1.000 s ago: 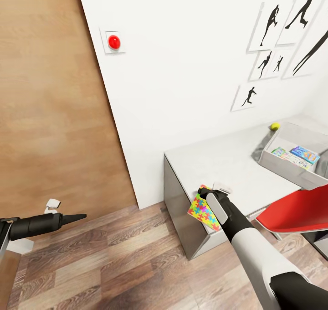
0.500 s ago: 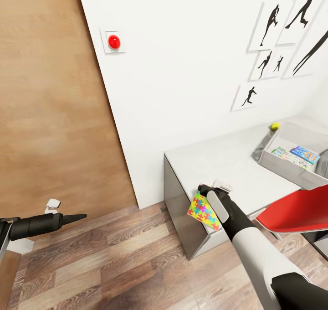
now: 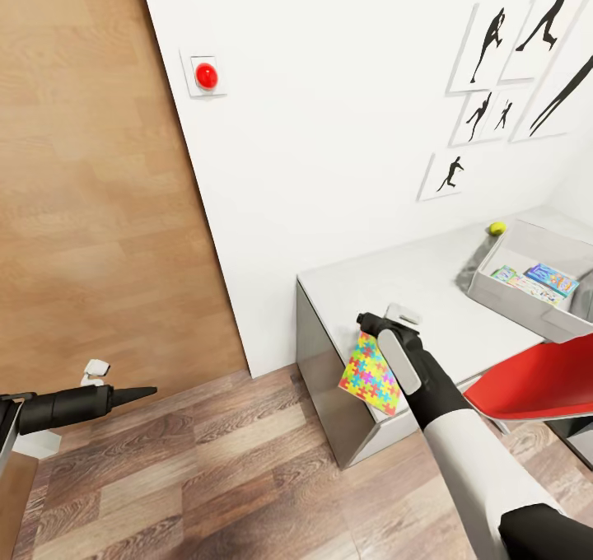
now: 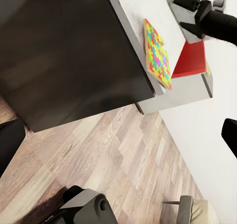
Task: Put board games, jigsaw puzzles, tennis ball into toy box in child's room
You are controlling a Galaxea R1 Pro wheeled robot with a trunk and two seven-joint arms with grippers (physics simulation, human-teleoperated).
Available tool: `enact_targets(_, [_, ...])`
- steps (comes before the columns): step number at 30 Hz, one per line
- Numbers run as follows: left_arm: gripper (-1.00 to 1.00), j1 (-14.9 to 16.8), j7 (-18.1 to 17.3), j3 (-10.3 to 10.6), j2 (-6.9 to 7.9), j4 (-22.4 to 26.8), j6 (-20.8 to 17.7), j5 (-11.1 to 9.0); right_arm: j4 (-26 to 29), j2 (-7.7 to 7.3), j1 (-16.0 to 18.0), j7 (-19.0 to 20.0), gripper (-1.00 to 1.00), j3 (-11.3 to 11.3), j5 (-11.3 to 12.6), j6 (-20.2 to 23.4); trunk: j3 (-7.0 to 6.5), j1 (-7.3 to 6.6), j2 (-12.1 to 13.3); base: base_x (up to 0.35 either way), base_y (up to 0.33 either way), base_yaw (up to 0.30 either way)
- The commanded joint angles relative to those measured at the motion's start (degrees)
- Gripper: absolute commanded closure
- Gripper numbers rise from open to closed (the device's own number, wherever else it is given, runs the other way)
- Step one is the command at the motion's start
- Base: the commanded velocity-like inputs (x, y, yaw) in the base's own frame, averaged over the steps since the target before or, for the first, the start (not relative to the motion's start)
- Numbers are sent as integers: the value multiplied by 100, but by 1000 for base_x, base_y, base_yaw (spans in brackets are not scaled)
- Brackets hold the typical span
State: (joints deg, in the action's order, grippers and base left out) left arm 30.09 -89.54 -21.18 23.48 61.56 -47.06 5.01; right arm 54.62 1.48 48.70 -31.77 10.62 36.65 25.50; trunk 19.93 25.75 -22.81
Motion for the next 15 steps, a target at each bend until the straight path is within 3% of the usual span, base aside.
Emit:
enact_targets(1, [-100, 5, -46, -9, -2, 5, -59, 53, 141, -9, 9, -48, -100, 7, 47, 84, 10, 3, -11, 0, 0, 0])
enact_targets(6, [-100, 5, -46, -9, -2, 5, -58, 53, 922, -51, 7, -22, -100, -65, 111, 603, 10, 3, -11, 0, 0, 0])
enact_targets(11, [-100, 5, -46, -9, -9, 5, -58, 53, 1671, -264, -225, 68, -100, -247, 231, 960, 10, 3, -11, 0, 0, 0])
enact_targets(15, [-100, 5, -46, -3, -22, 5, -62, 53, 2520, -544, -810, 541, -100, -520, 778, 1214, 10, 3, -11, 0, 0, 0])
